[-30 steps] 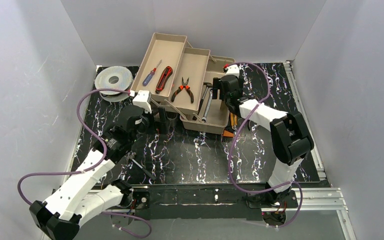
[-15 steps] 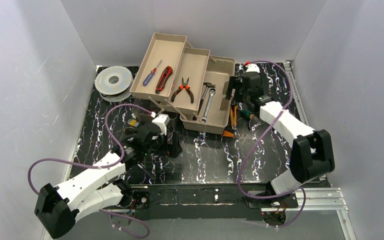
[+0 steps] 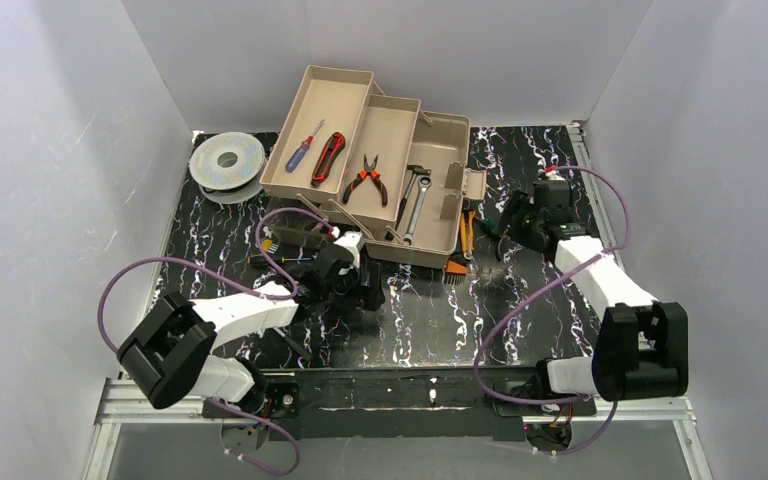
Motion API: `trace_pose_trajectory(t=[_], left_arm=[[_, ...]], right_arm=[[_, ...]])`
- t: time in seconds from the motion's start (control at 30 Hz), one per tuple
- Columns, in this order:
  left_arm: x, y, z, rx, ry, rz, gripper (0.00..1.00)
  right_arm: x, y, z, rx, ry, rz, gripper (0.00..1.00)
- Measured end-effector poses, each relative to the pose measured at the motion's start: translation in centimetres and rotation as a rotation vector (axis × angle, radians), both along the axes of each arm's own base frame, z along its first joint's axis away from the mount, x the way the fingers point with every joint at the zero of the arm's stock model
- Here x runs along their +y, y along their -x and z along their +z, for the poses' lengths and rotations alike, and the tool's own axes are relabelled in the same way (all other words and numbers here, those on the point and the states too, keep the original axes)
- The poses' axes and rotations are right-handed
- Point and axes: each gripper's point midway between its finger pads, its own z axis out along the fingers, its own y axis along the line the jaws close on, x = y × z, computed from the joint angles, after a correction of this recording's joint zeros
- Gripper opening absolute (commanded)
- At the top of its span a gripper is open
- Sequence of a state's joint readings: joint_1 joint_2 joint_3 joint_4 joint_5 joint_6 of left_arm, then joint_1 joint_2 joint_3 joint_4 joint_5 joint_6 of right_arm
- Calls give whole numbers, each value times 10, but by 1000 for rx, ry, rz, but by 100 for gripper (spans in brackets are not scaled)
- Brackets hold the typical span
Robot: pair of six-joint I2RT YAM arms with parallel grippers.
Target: Pack the tool kit
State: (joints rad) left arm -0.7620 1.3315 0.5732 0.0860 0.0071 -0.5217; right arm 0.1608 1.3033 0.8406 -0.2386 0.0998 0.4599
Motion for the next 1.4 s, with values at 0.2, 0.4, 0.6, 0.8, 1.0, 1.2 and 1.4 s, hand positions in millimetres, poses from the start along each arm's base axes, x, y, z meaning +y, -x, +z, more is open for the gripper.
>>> trace_pose_trajectory(t=[0.2, 0.4, 0.6, 0.8, 1.0, 1.2, 1.4], left_arm=[[11, -29, 3, -40, 26, 120, 98], [54, -64, -1, -22, 59, 313, 98], [62, -65, -3, -18, 60, 335, 98], [71, -62, 4, -26, 63, 355, 98], [74, -58, 17, -56, 80, 353, 98], [77, -54, 22, -64, 73, 344, 98], [79, -50, 23, -64, 57, 330, 98]], right_arm=[[-12, -12, -25, 114, -201, -80, 74], [1, -19, -37, 165, -279, -50, 72], [7, -48, -49, 185, -311, -43, 69], [7, -67, -63, 211, -321, -66, 69], [3, -77, -72, 228, -295, -82, 68], [-11, -77, -73, 222, -178, -53, 71], [-6, -88, -47, 183, -114, 127, 72]])
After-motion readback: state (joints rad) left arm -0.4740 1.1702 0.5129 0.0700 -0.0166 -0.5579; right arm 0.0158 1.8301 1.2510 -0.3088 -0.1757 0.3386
